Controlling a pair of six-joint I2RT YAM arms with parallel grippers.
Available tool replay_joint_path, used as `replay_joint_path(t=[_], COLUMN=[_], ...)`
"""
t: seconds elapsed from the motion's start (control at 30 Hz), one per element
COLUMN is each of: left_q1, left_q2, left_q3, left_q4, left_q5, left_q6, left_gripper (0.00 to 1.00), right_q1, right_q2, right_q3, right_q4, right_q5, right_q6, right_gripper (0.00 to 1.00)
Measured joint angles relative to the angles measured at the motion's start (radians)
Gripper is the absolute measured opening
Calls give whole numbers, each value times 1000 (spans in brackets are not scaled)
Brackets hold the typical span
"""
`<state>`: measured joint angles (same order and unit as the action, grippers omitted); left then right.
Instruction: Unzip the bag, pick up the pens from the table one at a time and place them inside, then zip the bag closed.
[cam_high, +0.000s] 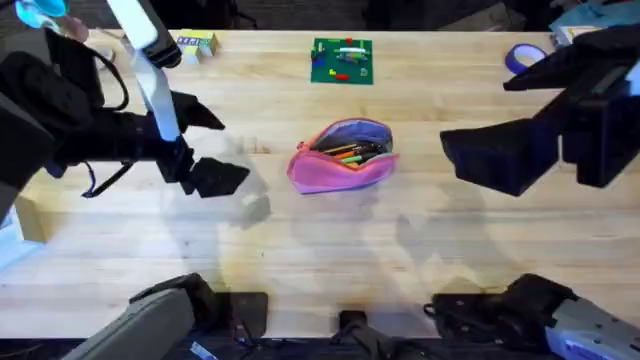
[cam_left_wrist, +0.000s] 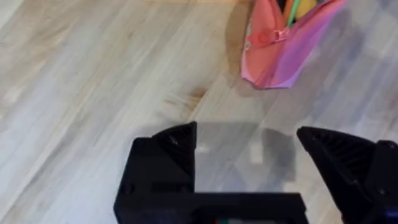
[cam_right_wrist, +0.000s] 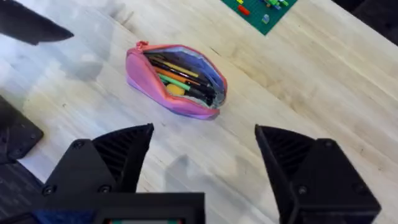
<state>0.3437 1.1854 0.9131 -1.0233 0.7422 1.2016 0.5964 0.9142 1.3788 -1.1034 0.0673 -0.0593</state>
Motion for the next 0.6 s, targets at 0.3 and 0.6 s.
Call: replay_joint_path(t=[0.3, 0.6], left_q1=[1, 1], left_q2=[0, 81], left_q3=[0, 0], left_q4=[24, 13], left_q5=[-5, 70], left_q6=[43, 206], left_gripper=[994, 993], right_q1=[0, 0], right_q2=[0, 0], right_q3=[0, 0], right_q4=[0, 0], right_q5=[0, 0], right_q6=[0, 3], right_gripper=[998, 999])
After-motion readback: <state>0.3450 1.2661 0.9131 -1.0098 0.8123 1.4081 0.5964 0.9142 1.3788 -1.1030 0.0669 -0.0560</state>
